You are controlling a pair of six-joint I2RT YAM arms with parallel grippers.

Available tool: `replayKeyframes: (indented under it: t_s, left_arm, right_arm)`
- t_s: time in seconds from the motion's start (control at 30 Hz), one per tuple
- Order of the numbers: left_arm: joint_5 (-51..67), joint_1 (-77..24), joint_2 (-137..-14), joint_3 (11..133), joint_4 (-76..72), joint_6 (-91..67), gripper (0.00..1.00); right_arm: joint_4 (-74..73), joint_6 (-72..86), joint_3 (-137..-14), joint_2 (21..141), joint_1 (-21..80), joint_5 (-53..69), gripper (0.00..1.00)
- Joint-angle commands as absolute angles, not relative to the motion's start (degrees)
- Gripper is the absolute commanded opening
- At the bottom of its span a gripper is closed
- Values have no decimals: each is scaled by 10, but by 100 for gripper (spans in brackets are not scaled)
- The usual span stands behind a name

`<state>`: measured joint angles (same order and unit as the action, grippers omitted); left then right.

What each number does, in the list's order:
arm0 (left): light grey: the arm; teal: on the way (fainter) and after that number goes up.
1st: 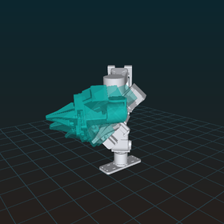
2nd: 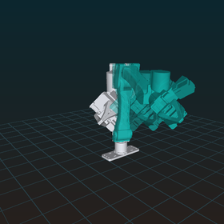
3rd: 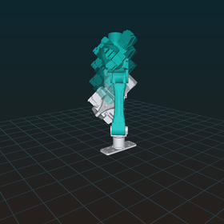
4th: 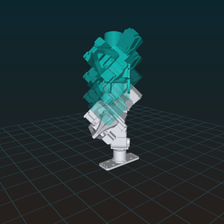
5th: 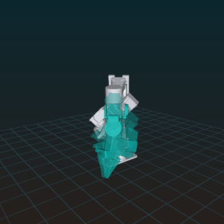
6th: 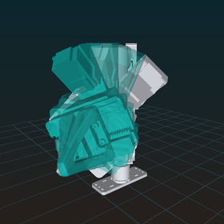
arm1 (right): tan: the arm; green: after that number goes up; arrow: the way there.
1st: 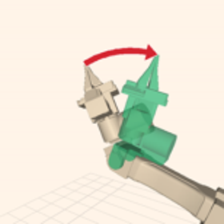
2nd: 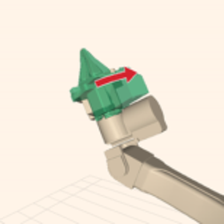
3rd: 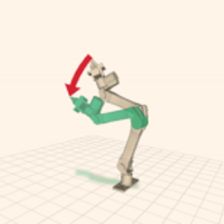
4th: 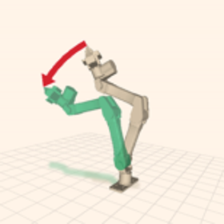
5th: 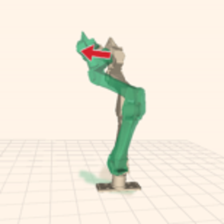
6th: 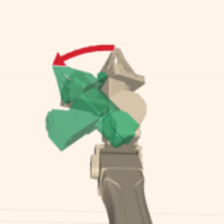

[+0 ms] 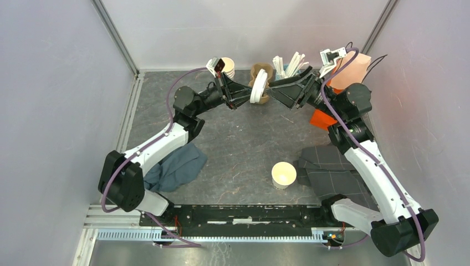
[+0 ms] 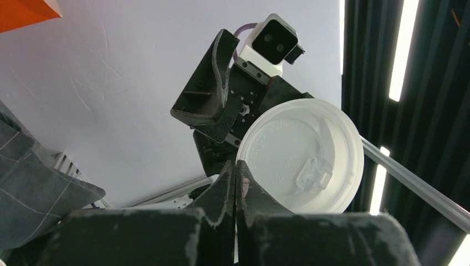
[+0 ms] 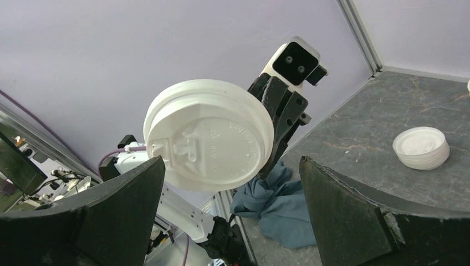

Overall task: Pack the takeout coffee
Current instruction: Close the cup lid on the coffee cup.

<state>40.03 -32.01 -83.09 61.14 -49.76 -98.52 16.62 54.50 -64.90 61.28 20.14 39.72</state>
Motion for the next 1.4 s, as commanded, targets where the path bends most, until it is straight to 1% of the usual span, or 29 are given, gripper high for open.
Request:
replayKeyframes:
  t_s: [0.0, 0.27, 0.63, 1.37]
  left_arm:
    - [393, -323, -844, 616, -559, -1033, 2]
    - [397, -323, -852, 620, -549, -1028, 2]
    - [393, -323, -860, 622, -533, -1018, 2]
    - [388, -323, -860, 613, -516, -1005, 2]
  right_arm:
    - [234, 572, -641, 605, 201, 418, 98]
    - [254, 585, -646, 612, 200, 423, 98]
    - [222, 560, -662, 624, 207, 413, 98]
    - [213, 551, -663, 633, 221, 387, 98]
